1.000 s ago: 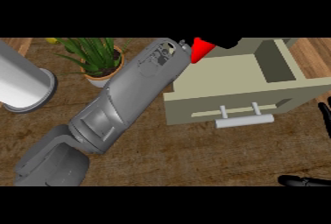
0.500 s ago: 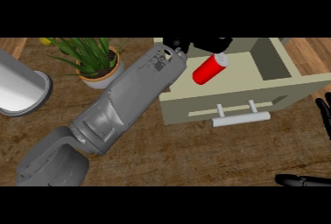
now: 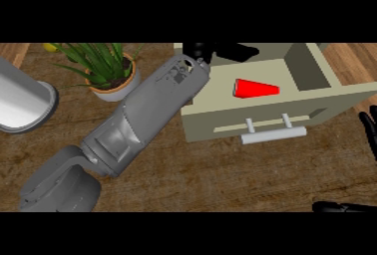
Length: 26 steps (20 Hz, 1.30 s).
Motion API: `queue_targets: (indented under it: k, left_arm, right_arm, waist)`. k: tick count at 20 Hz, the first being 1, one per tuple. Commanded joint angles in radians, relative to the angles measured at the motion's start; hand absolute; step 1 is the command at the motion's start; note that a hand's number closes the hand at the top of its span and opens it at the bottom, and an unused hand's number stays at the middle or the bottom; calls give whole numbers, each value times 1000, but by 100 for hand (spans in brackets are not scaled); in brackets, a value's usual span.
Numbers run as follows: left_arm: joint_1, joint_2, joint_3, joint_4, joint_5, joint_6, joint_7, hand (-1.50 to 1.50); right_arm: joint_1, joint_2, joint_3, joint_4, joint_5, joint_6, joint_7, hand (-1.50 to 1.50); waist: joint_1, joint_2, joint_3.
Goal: Pick up the can, place it into the drawer and close the drawer
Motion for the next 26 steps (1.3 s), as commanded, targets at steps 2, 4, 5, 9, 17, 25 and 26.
queue_targets:
  k: [2,4,5,9,17,25,26]
  left_arm:
    - [-14,0,-22,-23,36,44,23,-150]
    - [26,0,10,-28,59,30,-31,-150]
    - [20,0,16,-12,62,35,-44,-150]
    - [-12,0,25,-37,105,33,-17,-150]
    - [-23,0,31,-74,166,67,-56,-150]
    - [-23,0,-11,-101,167,99,-55,-150]
    - [-31,0,-15,-125,172,116,-31,-150]
  right_arm:
    - [-25,-23,-15,8,38,-5,-36,-150]
    - [27,-33,-3,-59,115,-8,-61,-150]
    - [14,-78,-17,-58,125,20,-79,-150]
    - [-13,-82,55,-125,243,-3,-59,-150]
    - [-44,-144,124,-77,457,-5,-141,-150]
    - [-152,-208,245,36,784,-48,-91,-150]
    - [-106,-229,249,83,825,-72,-180,-150]
  waist:
    - [0,0,0]
    - [13,-6,-1]
    - [0,1,-1]
    - [17,-4,-2]
    - [52,-11,-1]
    - [97,-19,-2]
    - [100,-22,-1]
